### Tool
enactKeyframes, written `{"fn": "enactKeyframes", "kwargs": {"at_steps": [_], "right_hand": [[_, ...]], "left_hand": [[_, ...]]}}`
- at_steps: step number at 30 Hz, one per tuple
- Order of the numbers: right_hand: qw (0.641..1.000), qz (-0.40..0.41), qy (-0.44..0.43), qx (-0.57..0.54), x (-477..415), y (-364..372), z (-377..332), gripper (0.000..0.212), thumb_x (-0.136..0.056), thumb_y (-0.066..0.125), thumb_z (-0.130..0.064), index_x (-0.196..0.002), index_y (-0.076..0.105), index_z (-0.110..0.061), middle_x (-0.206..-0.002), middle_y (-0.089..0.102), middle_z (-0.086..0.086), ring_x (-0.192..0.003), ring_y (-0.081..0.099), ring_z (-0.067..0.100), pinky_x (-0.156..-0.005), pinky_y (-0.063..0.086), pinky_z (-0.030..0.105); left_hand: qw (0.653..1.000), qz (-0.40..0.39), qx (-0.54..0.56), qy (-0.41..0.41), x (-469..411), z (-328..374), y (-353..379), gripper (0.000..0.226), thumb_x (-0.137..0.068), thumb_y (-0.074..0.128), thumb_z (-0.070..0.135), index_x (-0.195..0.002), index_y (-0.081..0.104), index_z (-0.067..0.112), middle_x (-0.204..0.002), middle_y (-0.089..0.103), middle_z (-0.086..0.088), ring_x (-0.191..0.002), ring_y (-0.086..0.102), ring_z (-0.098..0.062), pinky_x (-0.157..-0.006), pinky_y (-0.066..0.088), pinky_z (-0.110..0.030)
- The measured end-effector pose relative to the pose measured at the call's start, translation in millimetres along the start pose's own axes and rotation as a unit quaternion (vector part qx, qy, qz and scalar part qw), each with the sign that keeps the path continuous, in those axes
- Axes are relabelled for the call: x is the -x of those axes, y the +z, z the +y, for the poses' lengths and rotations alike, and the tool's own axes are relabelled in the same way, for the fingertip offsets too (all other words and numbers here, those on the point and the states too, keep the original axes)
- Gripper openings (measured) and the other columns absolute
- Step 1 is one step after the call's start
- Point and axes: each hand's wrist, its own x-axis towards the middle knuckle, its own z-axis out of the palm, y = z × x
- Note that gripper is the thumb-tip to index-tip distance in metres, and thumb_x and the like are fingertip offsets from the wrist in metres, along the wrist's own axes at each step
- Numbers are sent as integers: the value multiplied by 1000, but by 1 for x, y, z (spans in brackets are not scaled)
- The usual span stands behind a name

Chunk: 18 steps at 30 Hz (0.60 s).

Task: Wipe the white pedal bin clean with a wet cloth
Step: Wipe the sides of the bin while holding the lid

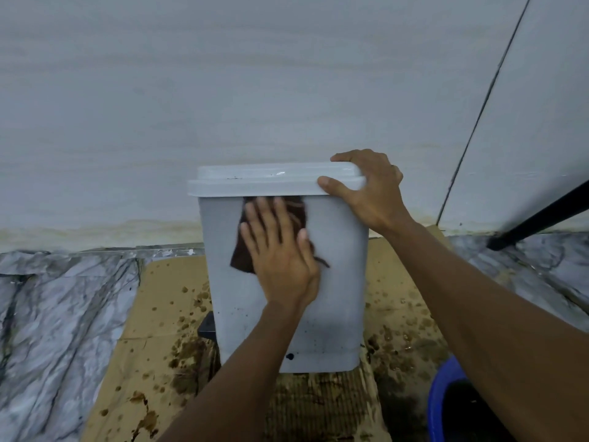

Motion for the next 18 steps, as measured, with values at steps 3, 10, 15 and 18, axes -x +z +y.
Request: {"fn": "enactKeyframes", "kwargs": {"at_steps": [3, 10, 15, 18], "right_hand": [[1000, -4, 3, -4, 0, -4, 4, 43, -80, 75, -57, -114, 69, -32, -118, 63, -14, -126, 46, 12, -112, 23, 44], [1000, -15, -9, 5, 2, -3, 6, 49, -78, 76, -60, -118, 65, -34, -125, 59, -13, -128, 44, 12, -114, 21, 46], [999, 27, -17, 0, 7, 4, 6, 52, -77, 76, -61, -117, 65, -31, -124, 59, -12, -126, 47, 9, -114, 22, 49], [999, 27, -17, 2, 7, 5, 9, 52, -78, 73, -64, -117, 64, -31, -122, 59, -13, -124, 47, 7, -114, 23, 49]], "left_hand": [[994, -51, -11, 101, 5, 22, 13, 61, -109, 27, 34, -163, 19, 6, -170, 8, -18, -159, 3, -35, -129, 0, -49], [891, -161, -67, 418, 49, -52, -2, 60, -110, 30, 38, -165, 19, 15, -173, 3, -12, -160, 7, -29, -130, 1, -47], [969, -94, -42, 224, 27, -43, -4, 62, -109, 32, 41, -164, 20, 15, -172, 8, -14, -159, 9, -34, -129, 3, -51], [963, -107, -30, 246, 31, -11, 10, 60, -110, 31, 39, -164, 21, 14, -172, 9, -14, -159, 7, -34, -129, 1, -51]]}}
